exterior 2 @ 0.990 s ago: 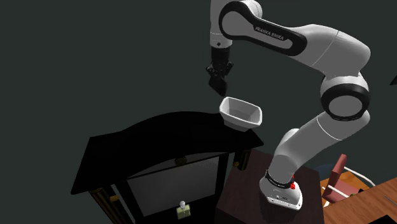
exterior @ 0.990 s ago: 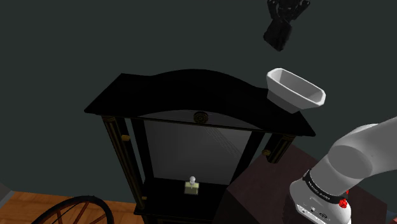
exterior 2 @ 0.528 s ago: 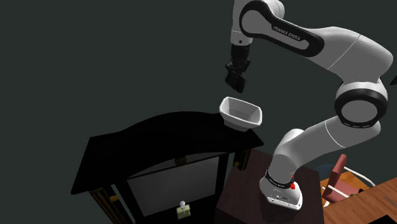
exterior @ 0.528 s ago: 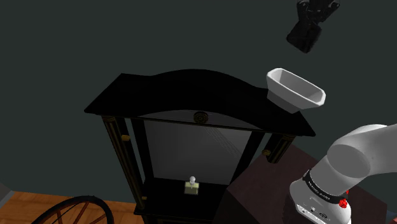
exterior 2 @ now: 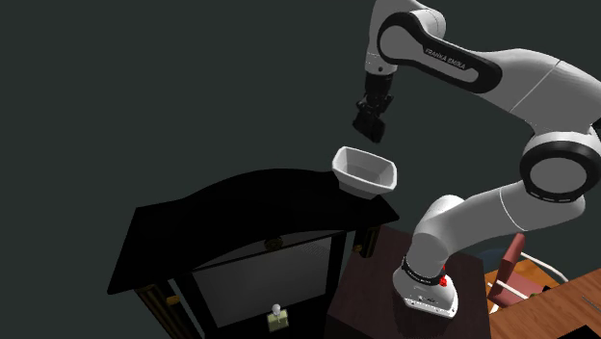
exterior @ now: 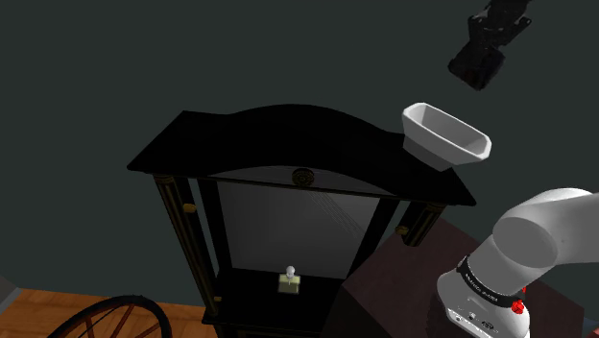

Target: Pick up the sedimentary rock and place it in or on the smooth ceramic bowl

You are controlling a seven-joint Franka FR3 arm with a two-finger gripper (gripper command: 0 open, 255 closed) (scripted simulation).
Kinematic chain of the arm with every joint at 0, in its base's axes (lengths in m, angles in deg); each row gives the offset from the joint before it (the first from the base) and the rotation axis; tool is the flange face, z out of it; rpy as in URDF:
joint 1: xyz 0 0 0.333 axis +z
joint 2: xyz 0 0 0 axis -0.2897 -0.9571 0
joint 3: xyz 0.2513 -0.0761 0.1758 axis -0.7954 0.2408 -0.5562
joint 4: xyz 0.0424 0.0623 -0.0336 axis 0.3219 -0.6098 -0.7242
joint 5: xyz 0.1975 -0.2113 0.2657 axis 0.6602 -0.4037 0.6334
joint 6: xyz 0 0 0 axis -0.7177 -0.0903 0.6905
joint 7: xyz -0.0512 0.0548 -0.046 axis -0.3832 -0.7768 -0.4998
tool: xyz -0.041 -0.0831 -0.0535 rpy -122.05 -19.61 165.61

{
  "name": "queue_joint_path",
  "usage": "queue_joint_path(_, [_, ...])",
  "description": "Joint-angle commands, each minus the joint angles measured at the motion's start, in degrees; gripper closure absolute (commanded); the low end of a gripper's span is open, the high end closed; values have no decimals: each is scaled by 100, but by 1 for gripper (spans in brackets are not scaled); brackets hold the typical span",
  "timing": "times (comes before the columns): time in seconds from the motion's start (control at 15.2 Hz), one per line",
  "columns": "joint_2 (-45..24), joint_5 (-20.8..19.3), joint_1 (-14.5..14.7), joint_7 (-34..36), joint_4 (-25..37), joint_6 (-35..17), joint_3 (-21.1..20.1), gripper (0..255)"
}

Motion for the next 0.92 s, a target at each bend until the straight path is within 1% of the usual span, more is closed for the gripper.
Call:
queue_joint_path(0.0, [103,-5,-1,5,-253,-153,9,255])
queue_joint_path(0.59, [447,-19,-4,52,-1223,-778,27,255])
queue_joint_path(0.86, [464,-20,-4,55,-1277,-813,28,255])
